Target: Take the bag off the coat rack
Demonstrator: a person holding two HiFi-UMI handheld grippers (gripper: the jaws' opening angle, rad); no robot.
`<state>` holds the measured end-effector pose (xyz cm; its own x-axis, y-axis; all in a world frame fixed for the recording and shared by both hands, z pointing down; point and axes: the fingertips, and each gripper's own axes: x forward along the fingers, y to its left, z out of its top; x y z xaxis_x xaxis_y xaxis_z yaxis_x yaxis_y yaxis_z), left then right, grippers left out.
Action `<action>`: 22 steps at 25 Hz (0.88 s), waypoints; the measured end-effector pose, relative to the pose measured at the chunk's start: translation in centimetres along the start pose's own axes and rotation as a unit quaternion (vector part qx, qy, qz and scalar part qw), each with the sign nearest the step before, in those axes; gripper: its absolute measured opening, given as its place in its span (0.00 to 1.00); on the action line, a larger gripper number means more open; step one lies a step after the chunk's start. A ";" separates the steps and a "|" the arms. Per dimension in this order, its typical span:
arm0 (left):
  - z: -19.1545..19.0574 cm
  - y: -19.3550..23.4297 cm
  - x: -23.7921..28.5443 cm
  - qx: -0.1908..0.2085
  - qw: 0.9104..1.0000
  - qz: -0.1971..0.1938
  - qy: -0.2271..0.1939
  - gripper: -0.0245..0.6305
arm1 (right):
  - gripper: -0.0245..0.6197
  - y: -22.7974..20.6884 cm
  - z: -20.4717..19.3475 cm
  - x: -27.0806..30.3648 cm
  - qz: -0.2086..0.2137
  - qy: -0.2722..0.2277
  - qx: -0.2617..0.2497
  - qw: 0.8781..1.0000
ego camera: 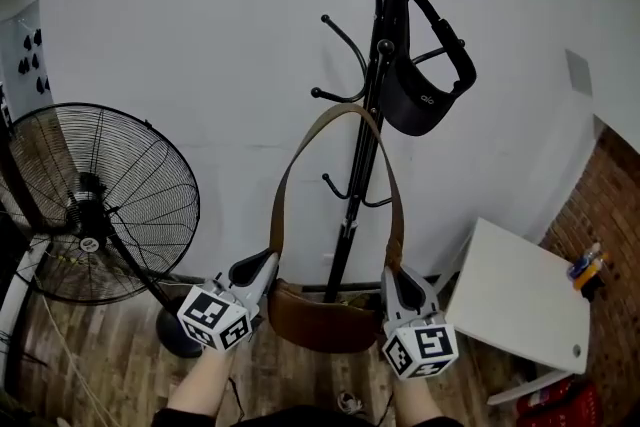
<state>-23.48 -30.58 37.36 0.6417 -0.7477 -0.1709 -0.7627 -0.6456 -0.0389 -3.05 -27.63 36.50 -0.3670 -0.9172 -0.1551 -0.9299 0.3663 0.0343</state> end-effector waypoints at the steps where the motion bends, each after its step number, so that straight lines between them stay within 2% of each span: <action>1: -0.3 -0.1 -0.3 -0.003 1.000 -0.001 0.002 0.07 | 0.08 0.1 -0.4 -0.3 -0.002 0.003 0.002 1.000; 17: -7.8 -2.3 -3.4 -0.070 0.995 -0.010 0.065 0.07 | 0.08 1.1 -8.5 -3.7 -0.024 0.078 0.042 0.996; 22: -9.9 -2.8 -4.3 -0.089 0.993 -0.004 0.081 0.07 | 0.08 1.9 -11.0 -4.7 -0.020 0.106 0.051 0.993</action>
<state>-23.34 -27.12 47.91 0.6640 -0.7477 -0.0103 -0.7396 -0.6587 0.1380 -3.40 -24.30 48.13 -0.3376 -0.9395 0.0581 -0.9402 0.3336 -0.0690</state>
